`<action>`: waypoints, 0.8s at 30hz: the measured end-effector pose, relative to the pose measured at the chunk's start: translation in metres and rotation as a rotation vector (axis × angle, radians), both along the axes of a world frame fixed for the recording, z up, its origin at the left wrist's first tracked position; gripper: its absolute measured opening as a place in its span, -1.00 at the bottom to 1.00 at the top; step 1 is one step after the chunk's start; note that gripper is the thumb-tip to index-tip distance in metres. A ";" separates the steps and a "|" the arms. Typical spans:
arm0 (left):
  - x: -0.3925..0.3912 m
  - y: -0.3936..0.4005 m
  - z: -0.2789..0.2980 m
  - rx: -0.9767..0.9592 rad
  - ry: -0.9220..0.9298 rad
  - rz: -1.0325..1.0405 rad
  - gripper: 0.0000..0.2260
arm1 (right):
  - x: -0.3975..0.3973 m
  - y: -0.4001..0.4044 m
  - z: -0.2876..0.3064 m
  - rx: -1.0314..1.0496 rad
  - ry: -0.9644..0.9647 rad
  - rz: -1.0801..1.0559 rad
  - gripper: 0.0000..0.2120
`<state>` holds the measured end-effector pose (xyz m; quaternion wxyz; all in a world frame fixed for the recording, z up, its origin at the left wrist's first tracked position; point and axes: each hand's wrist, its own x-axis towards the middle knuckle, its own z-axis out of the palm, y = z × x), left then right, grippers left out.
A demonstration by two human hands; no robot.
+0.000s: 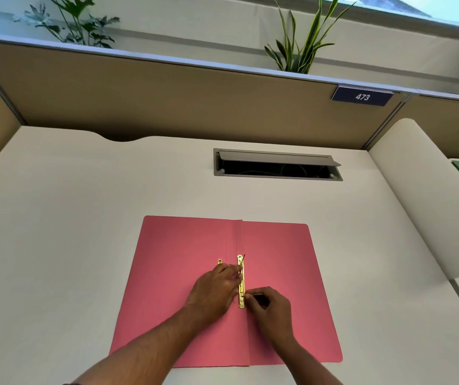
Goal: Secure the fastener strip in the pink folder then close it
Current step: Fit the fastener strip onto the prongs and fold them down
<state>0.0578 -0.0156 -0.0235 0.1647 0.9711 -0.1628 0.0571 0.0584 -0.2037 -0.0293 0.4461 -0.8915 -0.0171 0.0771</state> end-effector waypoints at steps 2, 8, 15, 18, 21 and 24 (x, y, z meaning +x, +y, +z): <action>0.001 0.000 0.001 0.009 0.003 -0.010 -0.71 | -0.004 -0.002 -0.002 -0.009 0.002 -0.004 -0.88; 0.007 -0.003 0.001 0.084 0.021 -0.026 -0.75 | -0.018 -0.001 -0.005 -0.082 -0.152 0.133 -0.91; 0.005 -0.007 0.005 0.095 0.049 0.013 -0.67 | -0.020 -0.004 -0.012 -0.306 -0.374 0.360 -0.91; 0.004 -0.007 0.006 0.078 0.056 0.020 -0.66 | -0.019 -0.007 -0.010 -0.321 -0.380 0.391 -0.92; 0.003 -0.008 0.008 0.091 0.067 0.030 -0.65 | -0.020 -0.009 -0.010 -0.233 -0.284 0.293 -0.96; 0.003 -0.008 0.008 0.062 0.081 0.047 -0.67 | -0.024 -0.010 -0.008 -0.122 -0.182 0.157 -0.89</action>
